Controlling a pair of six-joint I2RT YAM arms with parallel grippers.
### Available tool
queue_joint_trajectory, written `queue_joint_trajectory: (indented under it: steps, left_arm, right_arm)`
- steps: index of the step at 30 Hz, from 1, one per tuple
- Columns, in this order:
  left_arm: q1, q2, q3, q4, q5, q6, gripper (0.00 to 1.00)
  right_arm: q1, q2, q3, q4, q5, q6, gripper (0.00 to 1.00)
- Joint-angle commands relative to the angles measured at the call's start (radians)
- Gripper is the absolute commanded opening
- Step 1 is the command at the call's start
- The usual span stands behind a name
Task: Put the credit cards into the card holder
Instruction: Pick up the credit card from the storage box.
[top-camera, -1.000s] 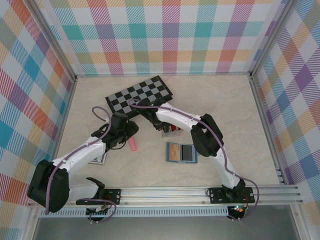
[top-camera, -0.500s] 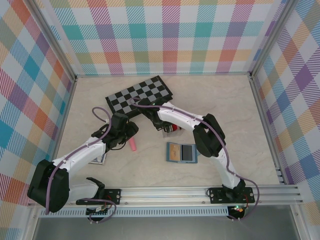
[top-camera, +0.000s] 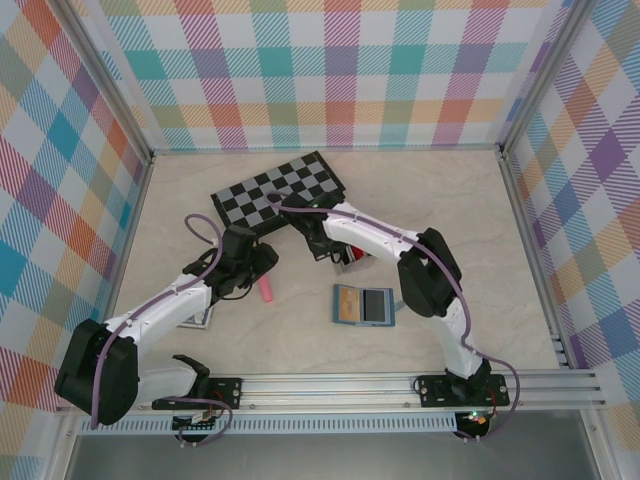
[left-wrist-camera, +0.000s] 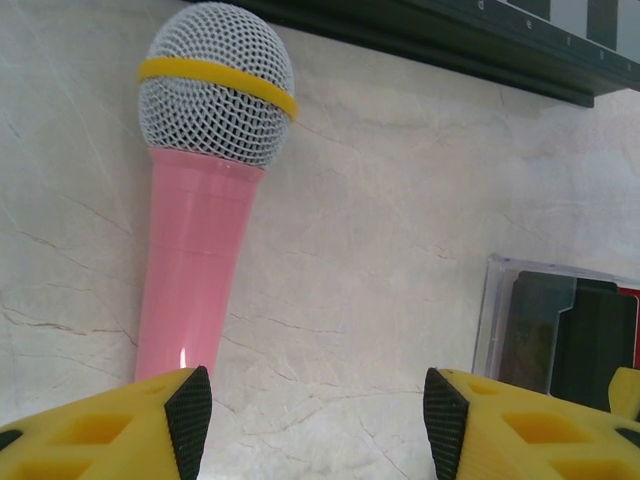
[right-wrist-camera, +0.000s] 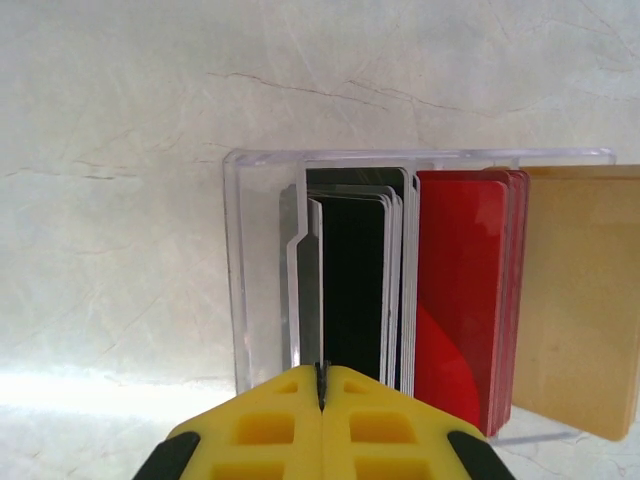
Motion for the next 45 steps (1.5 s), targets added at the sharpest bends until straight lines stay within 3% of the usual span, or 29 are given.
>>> queue_joint_trajectory:
  steps: [1,5,11,14,19,30,37,39,45]
  left_arm:
    - [0.022,-0.001,-0.007,0.060,0.067,0.014,0.60]
    - [0.020,0.011,0.004,0.159,0.185,0.024,0.63]
    - [0.018,0.072,0.055,0.363,0.416,-0.004,0.75]
    - [0.007,0.152,0.102,0.498,0.538,-0.059,0.76]
    - [-0.054,0.287,0.210,0.624,0.632,-0.117,0.74]
    - [-0.104,0.398,0.263,0.872,0.709,-0.250,0.45]
    - [-0.106,0.397,0.261,0.916,0.723,-0.264,0.24]
    - [-0.106,0.402,0.267,0.922,0.733,-0.266,0.22]
    - [-0.106,0.393,0.255,0.858,0.699,-0.239,0.34]
  right_arm:
    - [-0.029,-0.131,-0.038,0.027,-0.106,0.022,0.02]
    - [-0.089,-0.286,-0.166,0.143,-0.266,0.049,0.01]
    - [-0.243,-0.550,-0.464,0.416,-0.621,0.120,0.01]
    - [-0.341,-0.661,-0.607,0.583,-0.841,0.180,0.01]
    - [-0.425,-0.759,-0.732,0.743,-1.023,0.252,0.01]
    - [-0.531,-0.780,-0.850,0.943,-1.224,0.376,0.03]
    - [-0.554,-0.760,-0.875,0.993,-1.257,0.416,0.04]
    - [-0.556,-0.752,-0.880,1.015,-1.278,0.429,0.04]
    - [-0.564,-0.776,-0.892,1.052,-1.265,0.463,0.03]
